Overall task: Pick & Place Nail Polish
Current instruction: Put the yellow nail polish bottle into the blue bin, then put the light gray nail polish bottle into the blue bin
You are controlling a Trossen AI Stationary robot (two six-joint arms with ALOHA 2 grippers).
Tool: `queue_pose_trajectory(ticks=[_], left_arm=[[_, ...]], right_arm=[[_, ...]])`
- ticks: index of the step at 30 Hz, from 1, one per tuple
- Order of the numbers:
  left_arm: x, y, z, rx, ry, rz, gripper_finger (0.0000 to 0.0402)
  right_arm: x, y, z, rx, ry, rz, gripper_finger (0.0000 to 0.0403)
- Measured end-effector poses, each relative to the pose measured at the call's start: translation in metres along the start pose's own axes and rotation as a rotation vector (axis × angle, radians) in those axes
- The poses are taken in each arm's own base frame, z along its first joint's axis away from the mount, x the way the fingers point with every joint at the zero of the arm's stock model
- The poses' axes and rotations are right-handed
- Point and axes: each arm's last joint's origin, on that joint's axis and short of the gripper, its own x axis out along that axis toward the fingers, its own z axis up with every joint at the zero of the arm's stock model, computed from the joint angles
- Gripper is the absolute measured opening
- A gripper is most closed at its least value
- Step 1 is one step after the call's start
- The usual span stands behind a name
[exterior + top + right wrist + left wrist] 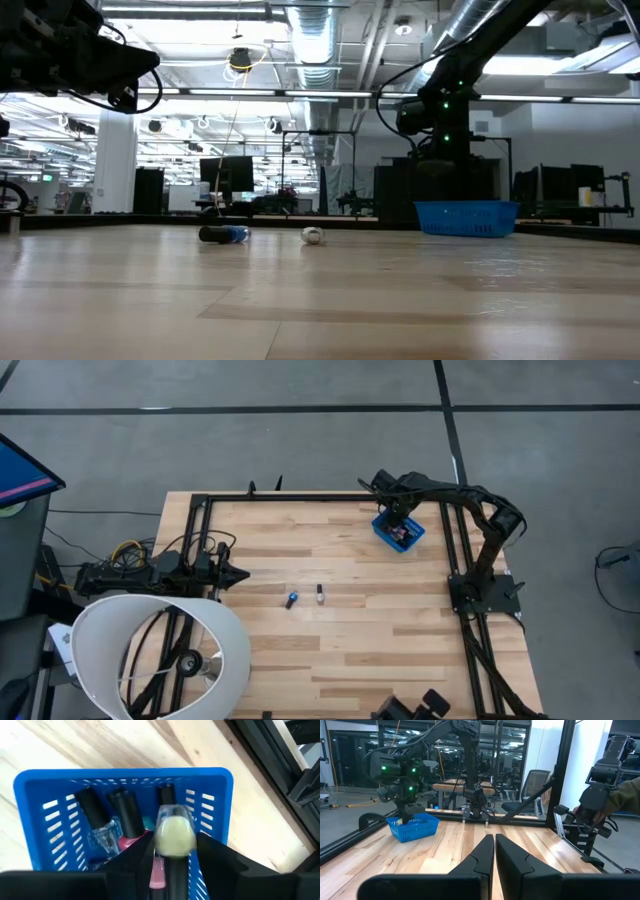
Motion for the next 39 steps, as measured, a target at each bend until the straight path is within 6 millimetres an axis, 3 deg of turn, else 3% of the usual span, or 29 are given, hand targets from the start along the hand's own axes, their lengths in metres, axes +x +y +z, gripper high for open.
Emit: queue_pose_trajectory(ticks=[12,18,21,26,32,39], left_arm=[[0.000,0.000,0.000,0.000,0.000,0.000,0.0011],[0.000,0.000,0.000,0.000,0.000,0.000,0.0011],[0.000,0.000,0.000,0.000,0.000,0.000,0.0011],[0.000,0.000,0.000,0.000,0.000,0.000,0.0011],[0.000,0.000,0.000,0.000,0.000,0.000,0.0011],[0.000,0.000,0.000,0.000,0.000,0.000,0.0011]], right_arm=[[-0.003,0.001,0.000,-0.013,0.008,0.007,0.0145],[-0.039,0.013,0.009,0.013,-0.076,0.148,0.0187],[-0.062,0.037,0.013,0.007,-0.153,0.196,0.0210],[-0.088,0.092,0.013,-0.012,-0.276,0.278,0.0238],[-0.109,0.150,0.002,0.115,-0.430,0.322,0.0242],[-0.117,0.199,-0.022,0.198,-0.469,0.356,0.0240]])
